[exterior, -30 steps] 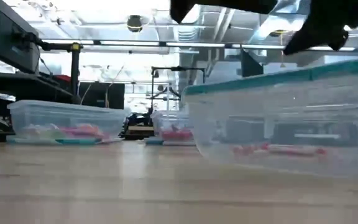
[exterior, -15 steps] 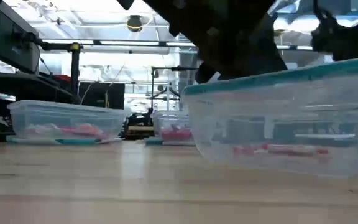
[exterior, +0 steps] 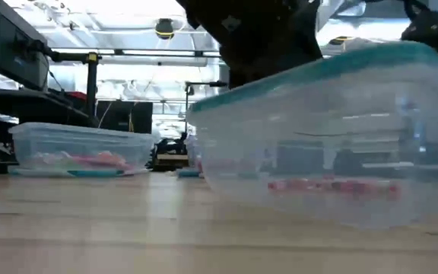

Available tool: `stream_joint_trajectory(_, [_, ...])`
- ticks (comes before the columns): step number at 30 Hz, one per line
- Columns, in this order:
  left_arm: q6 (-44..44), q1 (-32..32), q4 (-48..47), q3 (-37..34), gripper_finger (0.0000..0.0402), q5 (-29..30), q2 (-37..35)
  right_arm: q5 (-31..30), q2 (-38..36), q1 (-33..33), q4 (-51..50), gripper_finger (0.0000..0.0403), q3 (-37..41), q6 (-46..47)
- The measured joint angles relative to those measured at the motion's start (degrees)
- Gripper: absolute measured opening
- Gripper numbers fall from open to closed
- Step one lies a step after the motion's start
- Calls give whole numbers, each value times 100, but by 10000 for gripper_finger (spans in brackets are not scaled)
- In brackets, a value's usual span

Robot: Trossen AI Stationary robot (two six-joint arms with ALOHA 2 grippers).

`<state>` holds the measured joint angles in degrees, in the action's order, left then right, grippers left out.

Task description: Sort candy

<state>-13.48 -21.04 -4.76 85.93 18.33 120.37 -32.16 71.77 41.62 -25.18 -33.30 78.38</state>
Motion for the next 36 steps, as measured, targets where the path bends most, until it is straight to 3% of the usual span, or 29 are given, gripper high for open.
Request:
stream_joint_trajectory(6, [143, 32, -644, -32, 0, 155, -350, 219, -2, 282, 378, 0, -15, 301])
stream_joint_trajectory(11, [-4, 46, -947, -38, 0, 230, -680, 138, -11, 509, 1445, 0, -46, -321])
stream_joint_trajectory(14, [66, 33, -933, -31, 0, 215, -709, -46, -13, 530, 1297, 0, -46, -467])
stream_joint_trajectory(20, [142, 39, -978, -116, 0, -54, -563, -225, 135, 475, 895, 0, -33, 101])
stream_joint_trajectory(27, [230, 59, -267, -514, 0, -169, -588, -55, 1250, 523, 2850, 0, -37, -63])
stream_joint_trajectory(32, [272, 105, 551, -967, 0, -380, -614, -63, 1772, 328, 2781, 0, -24, 397])
stream_joint_trajectory(36, [217, 117, 1096, -1304, 0, -402, -626, 22, 1842, 135, 2930, 0, -52, 236])
